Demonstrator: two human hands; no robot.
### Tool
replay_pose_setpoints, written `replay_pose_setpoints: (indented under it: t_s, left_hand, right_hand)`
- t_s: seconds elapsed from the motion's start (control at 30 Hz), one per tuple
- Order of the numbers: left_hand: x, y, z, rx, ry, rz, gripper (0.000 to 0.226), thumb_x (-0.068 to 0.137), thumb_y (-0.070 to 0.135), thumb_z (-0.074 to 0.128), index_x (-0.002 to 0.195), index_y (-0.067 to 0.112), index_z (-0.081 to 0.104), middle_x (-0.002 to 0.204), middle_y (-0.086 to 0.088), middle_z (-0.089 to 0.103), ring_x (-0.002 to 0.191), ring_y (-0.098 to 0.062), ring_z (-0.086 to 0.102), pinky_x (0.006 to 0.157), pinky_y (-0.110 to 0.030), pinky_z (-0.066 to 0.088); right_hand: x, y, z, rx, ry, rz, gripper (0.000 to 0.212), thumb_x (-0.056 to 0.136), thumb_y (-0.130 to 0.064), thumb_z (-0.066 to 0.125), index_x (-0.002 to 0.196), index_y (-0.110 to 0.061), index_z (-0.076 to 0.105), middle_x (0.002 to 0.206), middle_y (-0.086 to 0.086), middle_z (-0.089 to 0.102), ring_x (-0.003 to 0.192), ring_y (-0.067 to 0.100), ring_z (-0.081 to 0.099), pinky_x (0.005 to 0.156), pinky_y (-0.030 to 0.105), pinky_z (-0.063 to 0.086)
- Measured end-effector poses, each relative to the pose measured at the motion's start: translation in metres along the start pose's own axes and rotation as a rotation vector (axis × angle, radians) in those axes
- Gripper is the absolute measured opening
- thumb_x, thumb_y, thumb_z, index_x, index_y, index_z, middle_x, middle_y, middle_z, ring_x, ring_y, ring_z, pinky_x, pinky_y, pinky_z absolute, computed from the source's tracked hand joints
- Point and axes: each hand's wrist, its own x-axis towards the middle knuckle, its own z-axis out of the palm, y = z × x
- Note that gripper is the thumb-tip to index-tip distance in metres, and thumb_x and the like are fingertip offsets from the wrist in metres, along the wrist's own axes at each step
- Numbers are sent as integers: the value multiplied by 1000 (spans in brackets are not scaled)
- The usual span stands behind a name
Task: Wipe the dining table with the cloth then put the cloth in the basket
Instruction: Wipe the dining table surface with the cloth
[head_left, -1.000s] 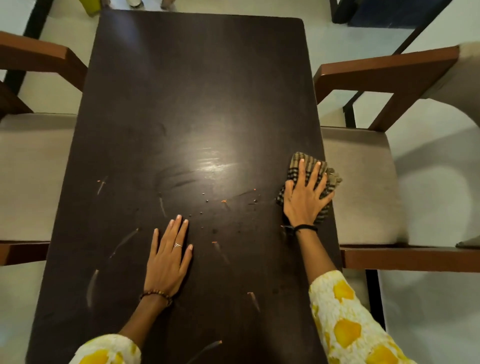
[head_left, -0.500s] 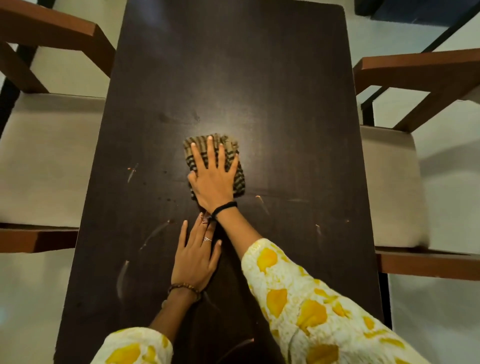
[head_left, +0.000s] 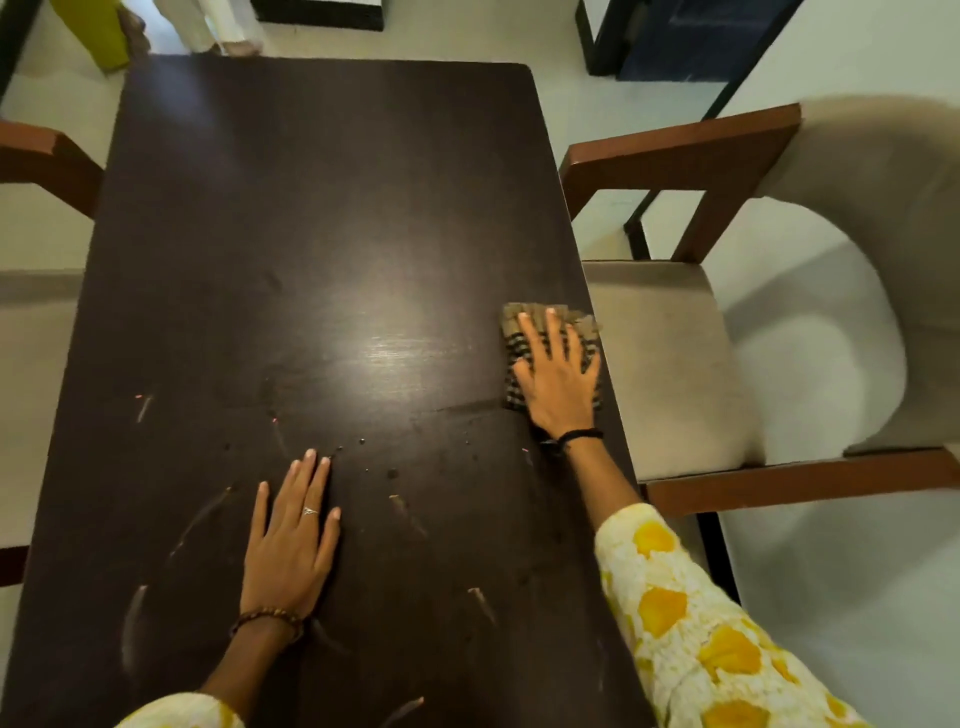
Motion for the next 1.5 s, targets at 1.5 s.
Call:
replay_pose_setpoints:
  t_s: [1.5]
  left_hand:
    - [-62,-144,-33,-86,77,-138,52,99,38,14,138,7,30,142,-12,41,134,-20,28,112,-36,15]
  right_hand:
    - [-38,-379,69,-34,76,77,76,68,-47,68,138,-25,44,142,15,44,127,37,45,92,70,32]
